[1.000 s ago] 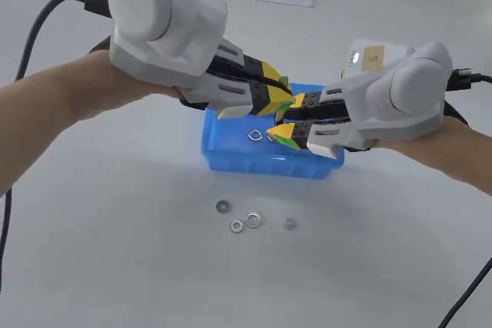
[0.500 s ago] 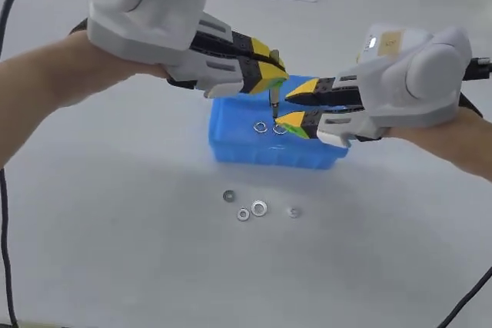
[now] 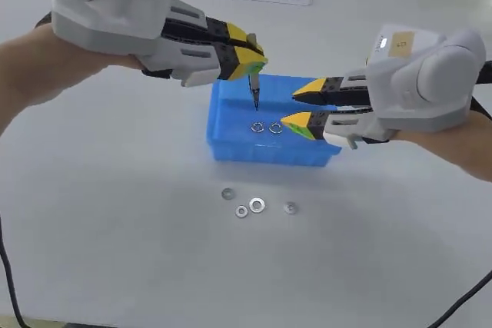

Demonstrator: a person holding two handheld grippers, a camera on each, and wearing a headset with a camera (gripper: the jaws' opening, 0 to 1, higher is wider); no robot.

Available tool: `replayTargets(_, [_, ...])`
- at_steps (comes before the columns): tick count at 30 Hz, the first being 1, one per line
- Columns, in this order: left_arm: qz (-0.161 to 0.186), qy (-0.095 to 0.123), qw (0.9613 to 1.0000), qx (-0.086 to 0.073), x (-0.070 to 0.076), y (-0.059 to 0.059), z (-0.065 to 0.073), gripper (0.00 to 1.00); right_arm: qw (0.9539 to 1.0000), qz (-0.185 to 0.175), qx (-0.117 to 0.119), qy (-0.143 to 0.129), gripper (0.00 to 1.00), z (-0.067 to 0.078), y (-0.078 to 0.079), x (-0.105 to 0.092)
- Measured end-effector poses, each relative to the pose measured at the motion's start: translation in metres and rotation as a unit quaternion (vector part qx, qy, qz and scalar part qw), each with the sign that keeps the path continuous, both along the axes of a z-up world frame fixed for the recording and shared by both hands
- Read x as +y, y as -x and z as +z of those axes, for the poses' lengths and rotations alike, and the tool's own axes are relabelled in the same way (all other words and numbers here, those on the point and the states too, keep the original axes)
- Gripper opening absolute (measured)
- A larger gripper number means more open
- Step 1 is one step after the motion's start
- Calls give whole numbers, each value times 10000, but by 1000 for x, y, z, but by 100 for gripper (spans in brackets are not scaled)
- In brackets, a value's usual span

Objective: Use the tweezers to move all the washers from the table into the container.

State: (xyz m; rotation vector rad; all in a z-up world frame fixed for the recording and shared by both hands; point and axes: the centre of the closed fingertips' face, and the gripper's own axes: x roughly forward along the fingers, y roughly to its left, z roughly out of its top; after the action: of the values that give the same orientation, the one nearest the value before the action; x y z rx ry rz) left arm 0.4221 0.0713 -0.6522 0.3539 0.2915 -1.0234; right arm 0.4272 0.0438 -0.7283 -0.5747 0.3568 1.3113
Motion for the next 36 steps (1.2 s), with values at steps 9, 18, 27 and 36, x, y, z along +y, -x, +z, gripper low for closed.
replayTargets(9, [-39,-72,10000,-45,0,24,7,7,9995,-213,-61,-215,29,17,10,-15])
replayTargets(18, [-33,-41,10000,-54,0,45,8,7,9994,-202,91,-260,36,14,41,-21])
replayTargets(27, [-40,-21,9999,134,-3,76,0,7,9994,-148,285,-134,39,6,65,-37])
replayTargets(36, [-159,-173,9994,268,-11,98,-14,7,9987,-211,466,-44,44,-1,82,-48])
